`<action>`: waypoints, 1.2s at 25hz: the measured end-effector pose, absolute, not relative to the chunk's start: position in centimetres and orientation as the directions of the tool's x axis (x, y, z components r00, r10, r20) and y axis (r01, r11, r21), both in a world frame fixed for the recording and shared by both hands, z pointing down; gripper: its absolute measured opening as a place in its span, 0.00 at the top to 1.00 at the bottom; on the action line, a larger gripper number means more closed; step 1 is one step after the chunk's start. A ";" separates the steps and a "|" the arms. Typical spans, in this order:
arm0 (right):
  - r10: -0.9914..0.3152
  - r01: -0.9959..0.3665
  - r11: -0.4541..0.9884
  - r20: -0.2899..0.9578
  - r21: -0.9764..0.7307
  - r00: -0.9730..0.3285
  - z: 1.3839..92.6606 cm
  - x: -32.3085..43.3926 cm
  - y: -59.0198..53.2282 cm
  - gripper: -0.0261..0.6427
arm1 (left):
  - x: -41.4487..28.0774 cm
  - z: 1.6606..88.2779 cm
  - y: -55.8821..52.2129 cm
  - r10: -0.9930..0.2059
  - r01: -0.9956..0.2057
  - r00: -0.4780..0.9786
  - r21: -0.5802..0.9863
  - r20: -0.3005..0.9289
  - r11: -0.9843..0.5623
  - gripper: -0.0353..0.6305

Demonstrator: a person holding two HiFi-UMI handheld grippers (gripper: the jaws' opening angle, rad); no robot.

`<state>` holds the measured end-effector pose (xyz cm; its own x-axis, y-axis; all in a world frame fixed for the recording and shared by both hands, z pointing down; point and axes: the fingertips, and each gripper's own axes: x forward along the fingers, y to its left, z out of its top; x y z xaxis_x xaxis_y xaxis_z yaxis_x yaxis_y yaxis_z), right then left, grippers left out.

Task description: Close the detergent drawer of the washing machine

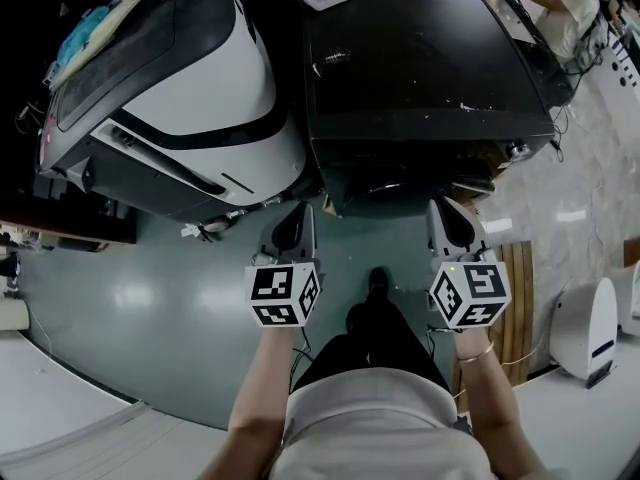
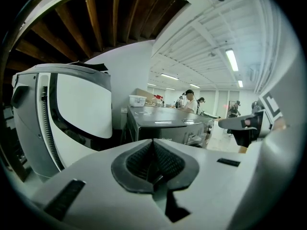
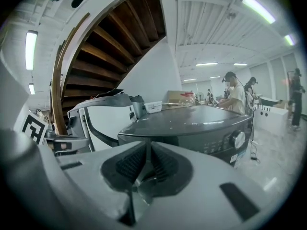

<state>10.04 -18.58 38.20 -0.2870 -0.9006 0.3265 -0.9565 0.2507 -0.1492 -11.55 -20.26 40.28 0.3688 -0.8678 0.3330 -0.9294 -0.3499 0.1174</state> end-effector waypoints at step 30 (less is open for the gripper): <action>-0.893 -0.943 0.312 0.304 -0.117 -0.333 36.9 8.4 -17.6 0.96 | -14.0 39.0 -19.4 -0.891 -0.940 0.341 0.123 0.300 -0.319 0.95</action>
<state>8.43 -17.58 36.89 -0.3327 -0.8926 0.3043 -0.9430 0.3116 -0.1170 -14.04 -19.41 38.99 0.3413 -0.8908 0.3000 -0.9398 -0.3185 0.1234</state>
